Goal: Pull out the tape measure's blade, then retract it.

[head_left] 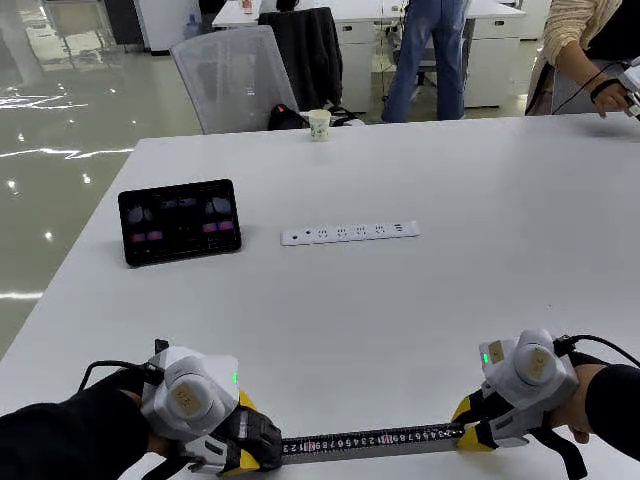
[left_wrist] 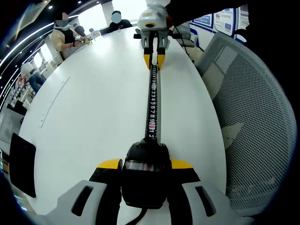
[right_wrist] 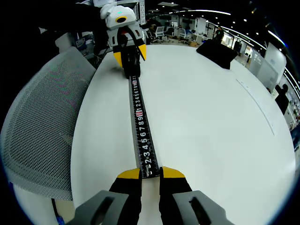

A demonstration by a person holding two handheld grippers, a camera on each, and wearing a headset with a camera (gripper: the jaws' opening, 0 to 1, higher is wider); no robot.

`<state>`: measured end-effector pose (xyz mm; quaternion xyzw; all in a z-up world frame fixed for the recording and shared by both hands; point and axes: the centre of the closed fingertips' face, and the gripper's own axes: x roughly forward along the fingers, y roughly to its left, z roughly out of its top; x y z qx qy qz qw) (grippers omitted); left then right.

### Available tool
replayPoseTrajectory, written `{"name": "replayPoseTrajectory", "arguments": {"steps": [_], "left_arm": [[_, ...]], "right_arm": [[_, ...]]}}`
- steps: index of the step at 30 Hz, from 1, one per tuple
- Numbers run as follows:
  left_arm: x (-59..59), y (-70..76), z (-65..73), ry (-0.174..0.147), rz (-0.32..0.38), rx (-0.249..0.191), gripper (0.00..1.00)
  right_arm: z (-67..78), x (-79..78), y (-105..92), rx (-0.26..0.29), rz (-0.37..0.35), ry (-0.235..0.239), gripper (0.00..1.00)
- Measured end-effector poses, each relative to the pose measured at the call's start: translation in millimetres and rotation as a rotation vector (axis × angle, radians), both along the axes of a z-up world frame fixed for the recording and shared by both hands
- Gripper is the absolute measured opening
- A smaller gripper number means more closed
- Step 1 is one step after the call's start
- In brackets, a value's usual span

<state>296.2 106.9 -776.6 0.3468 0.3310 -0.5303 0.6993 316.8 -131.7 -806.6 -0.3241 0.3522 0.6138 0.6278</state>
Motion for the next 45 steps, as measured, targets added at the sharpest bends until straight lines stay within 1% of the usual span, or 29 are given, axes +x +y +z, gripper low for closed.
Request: {"name": "replayPoseTrajectory", "arguments": {"steps": [6, 8, 9, 12, 15, 16, 18, 19, 22, 26, 32, 37, 45], "left_arm": [[0.5, -0.8, -0.6, -0.001, 0.004, -0.001, 0.32], [0.5, -0.9, -1.2, 0.002, 0.006, 0.008, 0.31], [0.0, -1.1, -1.1, 0.001, 0.000, 0.017, 0.32], [0.2, -1.2, -1.1, -0.001, -0.007, 0.028, 0.32], [0.5, -0.9, -0.9, 0.002, -0.004, 0.033, 0.32], [1.0, -0.5, -0.9, 0.001, -0.002, 0.032, 0.32], [1.9, -0.1, -0.8, 0.002, 0.008, 0.030, 0.32], [2.0, 0.5, -0.6, 0.004, 0.011, 0.030, 0.32], [2.7, 1.6, -0.1, 0.009, 0.018, 0.030, 0.33], [2.6, 2.7, 1.0, 0.014, 0.026, 0.031, 0.33], [2.6, 5.6, 1.3, 0.017, 0.035, 0.032, 0.33], [2.0, 9.9, 0.6, 0.027, 0.054, 0.032, 0.33], [1.6, 10.5, 1.5, 0.034, 0.069, 0.027, 0.32]], "right_arm": [[0.1, -0.4, 0.7, -0.010, -0.006, 0.002, 0.11], [-0.4, -0.2, 0.8, -0.017, -0.002, 0.000, 0.11], [-0.5, -0.2, 1.1, -0.022, -0.005, 0.002, 0.11], [-0.6, -0.6, 1.6, -0.034, 0.006, -0.006, 0.12], [-0.6, -0.3, 1.5, -0.041, -0.010, 0.009, 0.12], [-0.7, 1.0, 1.8, -0.048, -0.025, 0.021, 0.12], [-0.4, 1.1, 2.6, -0.062, -0.031, 0.028, 0.12], [-0.5, 0.6, 2.6, -0.077, -0.016, 0.024, 0.12], [-0.8, 0.7, 2.3, -0.095, -0.004, 0.024, 0.12], [-0.9, 0.2, 1.7, -0.095, -0.002, 0.026, 0.13], [-0.7, -0.2, 1.7, -0.099, 0.020, 0.008, 0.13], [-1.0, 0.2, 2.0, -0.098, 0.020, 0.003, 0.13], [-1.4, 1.2, 1.3, -0.099, 0.007, 0.003, 0.13]]}}
